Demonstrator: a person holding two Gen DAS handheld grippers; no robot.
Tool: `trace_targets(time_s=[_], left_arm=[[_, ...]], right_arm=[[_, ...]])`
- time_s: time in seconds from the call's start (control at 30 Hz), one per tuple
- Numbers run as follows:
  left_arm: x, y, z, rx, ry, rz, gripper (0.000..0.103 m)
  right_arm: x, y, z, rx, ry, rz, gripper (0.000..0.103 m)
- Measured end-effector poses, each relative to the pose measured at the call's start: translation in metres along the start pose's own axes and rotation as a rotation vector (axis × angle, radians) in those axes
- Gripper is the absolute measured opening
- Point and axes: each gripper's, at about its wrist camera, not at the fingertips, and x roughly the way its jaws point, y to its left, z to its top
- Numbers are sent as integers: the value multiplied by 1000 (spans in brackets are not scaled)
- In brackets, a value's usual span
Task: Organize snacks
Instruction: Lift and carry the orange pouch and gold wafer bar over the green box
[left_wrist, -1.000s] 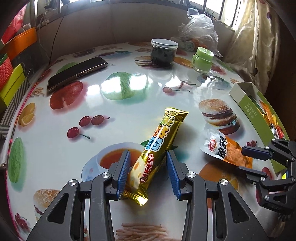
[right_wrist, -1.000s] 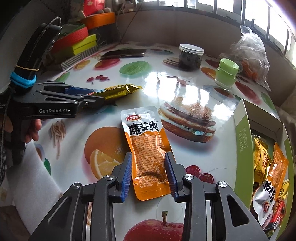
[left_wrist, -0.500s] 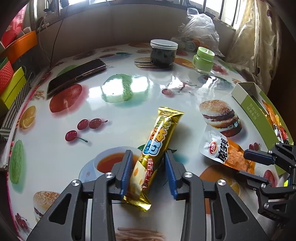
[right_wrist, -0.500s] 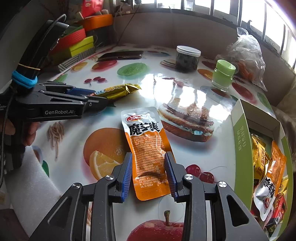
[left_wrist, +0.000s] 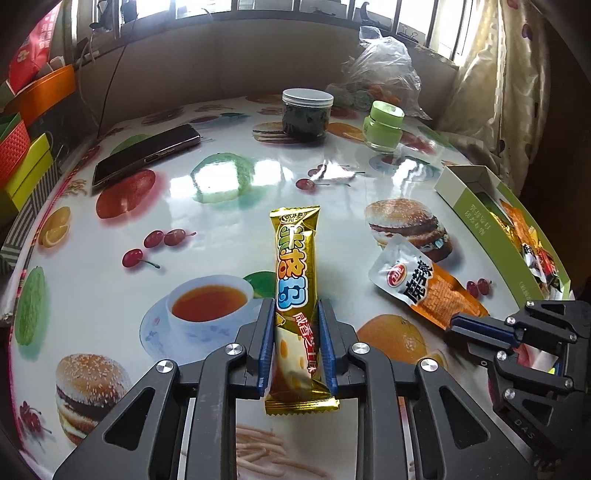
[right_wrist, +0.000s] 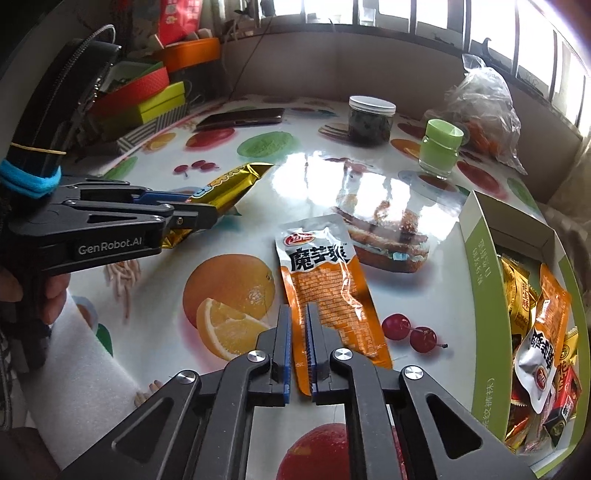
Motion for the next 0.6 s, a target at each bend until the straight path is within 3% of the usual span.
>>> trace_targets(time_s=[0.3,0.47,0.5,0.6], left_arm=[[-13,-10,-10,5,-15,-15,24],[-14,-11,-14,5,-11,-18,24],[-13,-11,-15,7,-10,-15,24],[-13,-7,-14,-15,-12,-35,24]], right_arm=[[-8,3,-5,10,-23,-8,1],[-11,5,-7,1,-16,46,2],[-11,4,-7,-1,-18,48,6],[-13,-3,-2,9,-30,17,30]])
